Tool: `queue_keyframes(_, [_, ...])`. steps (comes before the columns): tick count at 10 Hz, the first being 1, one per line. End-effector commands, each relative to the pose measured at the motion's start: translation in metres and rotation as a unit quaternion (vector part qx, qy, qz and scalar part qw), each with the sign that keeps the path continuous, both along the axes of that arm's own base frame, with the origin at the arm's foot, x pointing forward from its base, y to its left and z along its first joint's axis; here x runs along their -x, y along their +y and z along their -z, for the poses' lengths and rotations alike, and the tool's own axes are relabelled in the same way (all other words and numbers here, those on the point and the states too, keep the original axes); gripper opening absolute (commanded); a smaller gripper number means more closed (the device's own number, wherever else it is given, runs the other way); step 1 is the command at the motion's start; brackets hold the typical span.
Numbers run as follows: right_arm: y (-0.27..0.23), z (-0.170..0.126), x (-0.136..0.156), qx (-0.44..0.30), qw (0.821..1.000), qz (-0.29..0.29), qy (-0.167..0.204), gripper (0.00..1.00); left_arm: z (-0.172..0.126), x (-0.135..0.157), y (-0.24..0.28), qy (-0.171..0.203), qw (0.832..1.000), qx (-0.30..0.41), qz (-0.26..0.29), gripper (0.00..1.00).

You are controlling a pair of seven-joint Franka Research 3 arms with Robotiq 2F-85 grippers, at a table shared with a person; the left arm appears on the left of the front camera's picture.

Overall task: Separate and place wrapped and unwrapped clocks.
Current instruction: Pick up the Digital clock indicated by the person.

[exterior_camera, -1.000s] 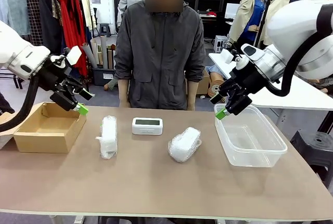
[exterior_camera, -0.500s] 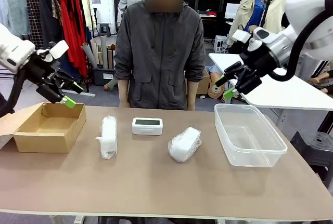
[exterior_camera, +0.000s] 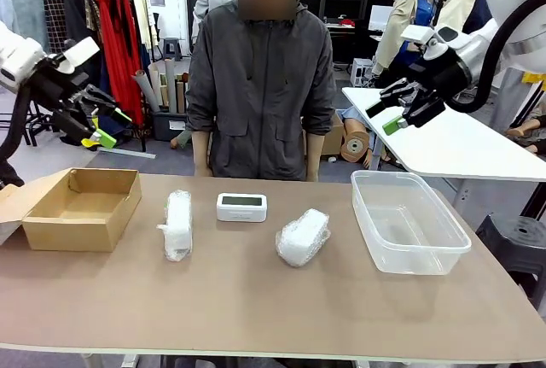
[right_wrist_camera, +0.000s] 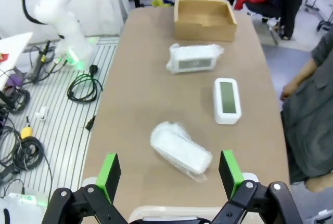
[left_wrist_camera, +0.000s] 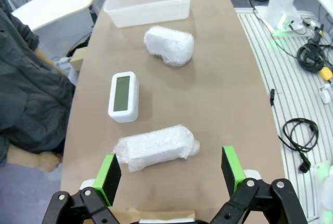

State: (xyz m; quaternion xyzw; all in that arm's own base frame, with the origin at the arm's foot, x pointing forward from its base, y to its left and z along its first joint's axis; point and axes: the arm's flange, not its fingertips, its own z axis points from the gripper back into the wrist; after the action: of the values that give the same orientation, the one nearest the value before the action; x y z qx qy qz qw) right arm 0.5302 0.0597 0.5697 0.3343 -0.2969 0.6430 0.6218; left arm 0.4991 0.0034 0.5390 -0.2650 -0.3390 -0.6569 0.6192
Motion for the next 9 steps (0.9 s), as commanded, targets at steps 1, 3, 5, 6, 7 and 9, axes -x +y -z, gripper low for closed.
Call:
queue_keyframes(1, [-0.007,-0.002,-0.018,-0.029,1.0,-0.004,-0.003,1.0,0.001,-0.011,0.01,0.0,1.0,0.03,0.002,1.0])
queue_keyframes(3, [-0.01,-0.001,-0.021,-0.029,1.0,-0.001,-0.003,1.0,0.002,-0.017,0.013,0.011,0.999,0.037,0.003,1.0])
queue_keyframes(5, [-0.018,-0.002,-0.025,-0.038,0.999,0.008,-0.008,1.0,0.005,-0.025,0.02,0.032,0.999,0.025,-0.003,1.0])
queue_keyframes(6, [-0.023,-0.003,-0.027,-0.042,0.999,0.011,-0.01,1.0,0.005,-0.027,0.023,0.033,0.999,0.025,-0.005,1.0])
queue_keyframes(7, [-0.027,-0.004,-0.028,-0.046,0.999,0.012,-0.01,1.0,0.004,-0.029,0.025,0.03,0.999,0.025,-0.007,1.0])
queue_keyframes(9, [-0.031,-0.005,-0.029,-0.05,0.999,0.016,-0.006,1.0,0.005,-0.03,0.028,0.03,0.999,0.028,-0.007,1.0])
